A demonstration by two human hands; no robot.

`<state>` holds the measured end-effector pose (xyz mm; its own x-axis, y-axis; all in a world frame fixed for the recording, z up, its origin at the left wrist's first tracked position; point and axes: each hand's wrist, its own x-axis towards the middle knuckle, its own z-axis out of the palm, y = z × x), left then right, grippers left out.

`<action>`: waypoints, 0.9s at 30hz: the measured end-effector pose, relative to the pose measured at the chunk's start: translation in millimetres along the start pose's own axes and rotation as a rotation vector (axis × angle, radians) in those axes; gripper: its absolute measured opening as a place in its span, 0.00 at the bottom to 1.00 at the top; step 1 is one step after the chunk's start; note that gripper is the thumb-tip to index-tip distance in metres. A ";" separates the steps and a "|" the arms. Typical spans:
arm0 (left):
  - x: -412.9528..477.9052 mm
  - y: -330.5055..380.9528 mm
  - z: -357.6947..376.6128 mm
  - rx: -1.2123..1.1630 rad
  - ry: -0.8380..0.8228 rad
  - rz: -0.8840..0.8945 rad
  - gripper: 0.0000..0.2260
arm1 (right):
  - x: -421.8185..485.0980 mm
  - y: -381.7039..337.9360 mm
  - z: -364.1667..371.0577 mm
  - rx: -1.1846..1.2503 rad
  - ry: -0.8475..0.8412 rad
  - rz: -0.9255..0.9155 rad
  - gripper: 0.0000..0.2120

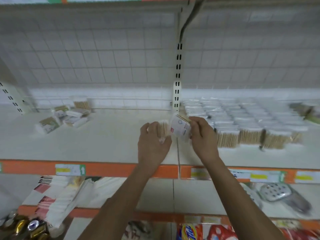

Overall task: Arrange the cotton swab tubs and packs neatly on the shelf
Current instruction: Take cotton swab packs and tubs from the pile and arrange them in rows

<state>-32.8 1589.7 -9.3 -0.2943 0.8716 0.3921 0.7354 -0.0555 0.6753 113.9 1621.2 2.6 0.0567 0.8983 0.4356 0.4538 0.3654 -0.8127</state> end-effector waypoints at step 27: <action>-64.2 95.1 108.0 0.020 -0.043 0.451 0.19 | -26.7 75.1 -148.1 0.221 0.059 0.276 0.11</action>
<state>121.9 1581.1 -37.7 0.0839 0.7816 0.6181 0.7960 -0.4257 0.4303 278.2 1588.5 -12.8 0.2049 0.9572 0.2044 0.2112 0.1607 -0.9642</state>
